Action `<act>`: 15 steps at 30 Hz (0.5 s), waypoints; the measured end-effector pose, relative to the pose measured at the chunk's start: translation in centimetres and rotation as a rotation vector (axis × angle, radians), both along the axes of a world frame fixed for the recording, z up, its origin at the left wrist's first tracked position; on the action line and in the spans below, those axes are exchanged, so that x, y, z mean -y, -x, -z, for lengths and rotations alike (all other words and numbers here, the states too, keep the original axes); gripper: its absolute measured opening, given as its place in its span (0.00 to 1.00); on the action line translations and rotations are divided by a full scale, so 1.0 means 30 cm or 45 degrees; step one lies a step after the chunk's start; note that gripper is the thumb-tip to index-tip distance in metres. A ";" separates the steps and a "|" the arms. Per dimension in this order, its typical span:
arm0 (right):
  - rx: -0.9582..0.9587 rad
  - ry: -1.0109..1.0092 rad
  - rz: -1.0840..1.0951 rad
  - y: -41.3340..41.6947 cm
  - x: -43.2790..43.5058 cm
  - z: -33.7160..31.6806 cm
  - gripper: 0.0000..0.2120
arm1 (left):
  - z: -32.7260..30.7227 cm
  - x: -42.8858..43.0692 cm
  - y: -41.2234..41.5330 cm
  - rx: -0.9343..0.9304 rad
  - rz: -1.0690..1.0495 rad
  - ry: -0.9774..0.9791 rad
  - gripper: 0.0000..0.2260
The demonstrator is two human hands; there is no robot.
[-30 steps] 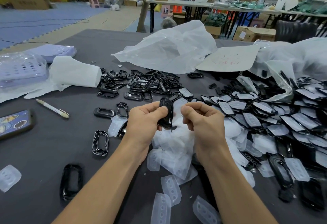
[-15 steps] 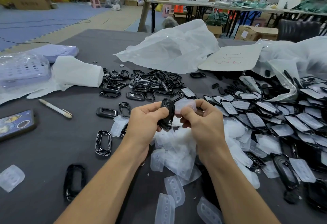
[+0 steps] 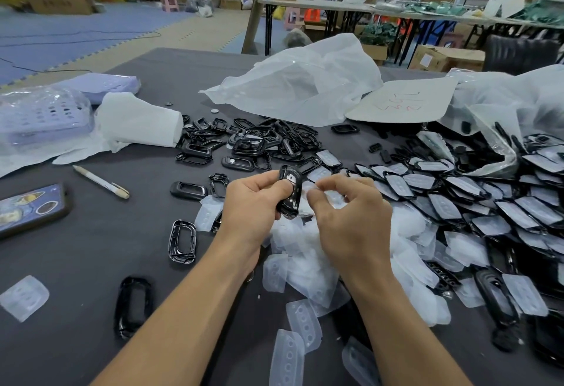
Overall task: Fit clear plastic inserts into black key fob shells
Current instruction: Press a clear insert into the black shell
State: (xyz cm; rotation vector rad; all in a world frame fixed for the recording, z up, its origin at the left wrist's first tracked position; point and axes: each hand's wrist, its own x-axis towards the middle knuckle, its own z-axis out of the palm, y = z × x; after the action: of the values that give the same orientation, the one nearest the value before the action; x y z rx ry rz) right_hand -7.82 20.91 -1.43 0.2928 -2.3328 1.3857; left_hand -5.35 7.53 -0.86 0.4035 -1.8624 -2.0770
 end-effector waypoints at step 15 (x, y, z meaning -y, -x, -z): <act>0.211 0.396 -0.103 -0.017 0.021 -0.001 0.09 | 0.028 -0.050 0.003 -0.106 0.122 -0.094 0.11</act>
State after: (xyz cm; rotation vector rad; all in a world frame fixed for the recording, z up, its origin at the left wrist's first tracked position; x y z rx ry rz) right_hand -7.31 20.27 -1.39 0.1869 -2.2065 1.8462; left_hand -5.43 9.02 -1.71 0.2459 -1.7941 -2.1955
